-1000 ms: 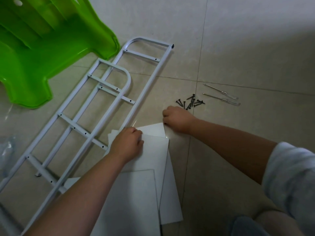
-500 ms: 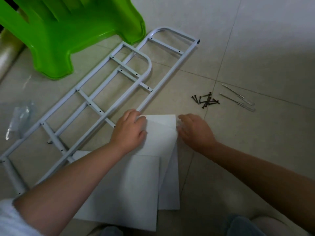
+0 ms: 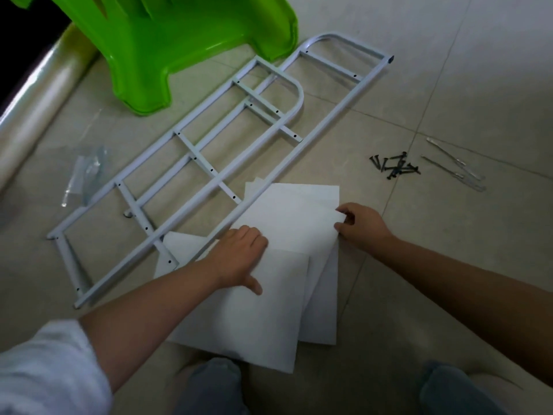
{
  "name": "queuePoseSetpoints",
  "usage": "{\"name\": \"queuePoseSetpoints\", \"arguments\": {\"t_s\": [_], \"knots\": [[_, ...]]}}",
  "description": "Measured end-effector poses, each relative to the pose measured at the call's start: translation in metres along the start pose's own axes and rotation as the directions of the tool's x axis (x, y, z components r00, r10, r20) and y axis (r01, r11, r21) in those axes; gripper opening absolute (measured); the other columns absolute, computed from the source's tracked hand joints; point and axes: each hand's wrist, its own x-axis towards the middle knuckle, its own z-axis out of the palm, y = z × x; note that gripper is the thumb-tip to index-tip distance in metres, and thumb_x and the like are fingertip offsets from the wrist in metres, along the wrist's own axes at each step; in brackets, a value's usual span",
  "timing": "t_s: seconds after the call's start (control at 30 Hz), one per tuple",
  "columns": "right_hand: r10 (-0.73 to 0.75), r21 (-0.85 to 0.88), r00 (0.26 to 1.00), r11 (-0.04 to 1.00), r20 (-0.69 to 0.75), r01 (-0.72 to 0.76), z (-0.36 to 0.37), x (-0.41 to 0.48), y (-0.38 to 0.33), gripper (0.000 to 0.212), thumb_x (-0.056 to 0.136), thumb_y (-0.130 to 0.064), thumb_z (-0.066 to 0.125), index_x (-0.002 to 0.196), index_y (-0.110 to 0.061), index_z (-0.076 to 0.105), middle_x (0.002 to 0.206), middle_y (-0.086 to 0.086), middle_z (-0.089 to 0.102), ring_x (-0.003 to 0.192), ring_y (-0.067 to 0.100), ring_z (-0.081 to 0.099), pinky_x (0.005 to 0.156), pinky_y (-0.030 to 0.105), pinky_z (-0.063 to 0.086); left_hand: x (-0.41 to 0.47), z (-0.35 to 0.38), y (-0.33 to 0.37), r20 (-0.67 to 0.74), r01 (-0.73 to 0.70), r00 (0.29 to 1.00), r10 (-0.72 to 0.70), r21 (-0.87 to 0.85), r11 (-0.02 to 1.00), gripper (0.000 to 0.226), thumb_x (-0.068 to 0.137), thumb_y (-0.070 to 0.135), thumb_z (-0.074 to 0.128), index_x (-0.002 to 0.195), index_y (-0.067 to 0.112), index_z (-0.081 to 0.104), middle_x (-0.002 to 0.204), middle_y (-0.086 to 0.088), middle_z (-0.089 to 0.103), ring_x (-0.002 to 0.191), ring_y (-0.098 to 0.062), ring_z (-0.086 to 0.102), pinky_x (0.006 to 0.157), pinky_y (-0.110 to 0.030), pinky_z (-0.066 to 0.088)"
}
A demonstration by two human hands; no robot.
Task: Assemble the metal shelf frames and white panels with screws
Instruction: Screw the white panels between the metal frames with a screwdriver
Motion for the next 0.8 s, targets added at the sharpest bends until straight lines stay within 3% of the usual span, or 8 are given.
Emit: {"name": "queuePoseSetpoints", "arguments": {"t_s": [0.1,0.2,0.33,0.43,0.53,0.6,0.67,0.8], "knots": [[0.15,0.068,0.985,0.987,-0.084,-0.144,-0.007,0.003,0.008,0.025,0.087,-0.003,0.052,0.109,0.002,0.063,0.114,0.018,0.062,0.106,0.03,0.055,0.09,0.031,0.041,0.002,0.004,0.0,-0.046,0.025,0.998,-0.03,-0.107,0.994,0.09,0.042,0.068,0.076,0.105,0.006,0.058,0.101,-0.01,0.056,0.091,-0.028,0.055,0.078,-0.032,0.047],[0.183,0.056,0.981,0.982,-0.069,-0.18,-0.011,-0.002,0.011,0.025,0.09,-0.012,0.053,0.11,0.001,0.06,0.114,0.018,0.061,0.106,0.029,0.055,0.089,0.031,0.041,0.013,-0.003,0.005,-0.045,0.289,0.951,-0.305,-0.211,0.934,0.085,0.063,0.064,0.068,0.125,0.012,0.043,0.124,-0.007,0.042,0.116,-0.026,0.039,0.096,-0.033,0.032],[0.127,0.008,0.992,0.992,0.027,-0.127,0.006,-0.016,0.001,0.036,0.093,-0.025,0.05,0.12,-0.001,0.052,0.121,0.018,0.055,0.109,0.028,0.052,0.08,0.027,0.039,0.045,-0.026,0.015,-0.023,0.586,0.742,-0.67,-0.463,0.665,0.079,0.073,0.058,0.064,0.128,0.008,0.038,0.133,-0.013,0.037,0.123,-0.031,0.033,0.096,-0.038,0.035],[0.16,0.101,0.984,0.983,-0.078,-0.152,0.002,-0.017,-0.003,0.057,0.091,-0.027,0.054,0.137,-0.001,0.033,0.137,0.018,0.041,0.123,0.029,0.042,0.096,0.032,0.036,0.061,-0.034,0.032,0.087,0.68,0.62,-0.78,-0.555,0.478,0.087,0.078,0.056,0.061,0.138,0.004,0.026,0.141,-0.015,0.029,0.129,-0.032,0.027,0.098,-0.042,0.035],[0.214,0.256,0.976,0.946,-0.029,-0.199,0.003,-0.026,-0.005,0.061,0.087,-0.022,0.06,0.137,-0.004,0.031,0.137,0.014,0.043,0.122,0.028,0.045,0.092,0.031,0.04,0.054,-0.023,0.031,0.275,0.762,0.523,-0.807,-0.575,0.297,0.096,0.077,0.062,0.057,0.143,0.004,0.018,0.146,-0.018,0.025,0.133,-0.035,0.027,0.103,-0.045,0.031],[0.231,0.316,0.973,0.922,0.019,-0.225,0.014,-0.041,-0.01,0.053,0.086,-0.016,0.06,0.132,-0.005,0.036,0.132,0.012,0.047,0.118,0.025,0.048,0.082,0.025,0.04,0.042,-0.008,0.014,0.33,0.79,0.532,-0.78,-0.525,0.317,0.098,0.067,0.076,0.051,0.134,0.005,0.039,0.136,-0.018,0.044,0.122,-0.035,0.045,0.099,-0.045,0.038],[0.242,0.32,0.97,0.916,0.036,-0.241,0.026,-0.049,-0.017,0.049,0.086,-0.013,0.06,0.129,-0.005,0.039,0.127,0.011,0.049,0.113,0.023,0.05,0.077,0.021,0.038,0.03,-0.001,0.003,0.354,0.772,0.581,-0.733,-0.524,0.359,0.095,0.058,0.083,0.047,0.112,0.006,0.06,0.116,-0.015,0.061,0.104,-0.033,0.058,0.089,-0.039,0.048],[0.316,0.326,0.947,0.892,0.049,-0.314,0.033,-0.045,-0.025,0.04,0.082,-0.009,0.06,0.118,0.0,0.046,0.102,0.009,0.051,0.091,0.021,0.052,0.067,0.022,0.041,0.022,-0.004,0.014,0.384,0.718,0.61,-0.693,-0.637,0.278,0.066,0.072,0.063,0.062,0.096,0.002,0.066,0.1,-0.013,0.067,0.091,-0.03,0.064,0.067,-0.027,0.045]]}}
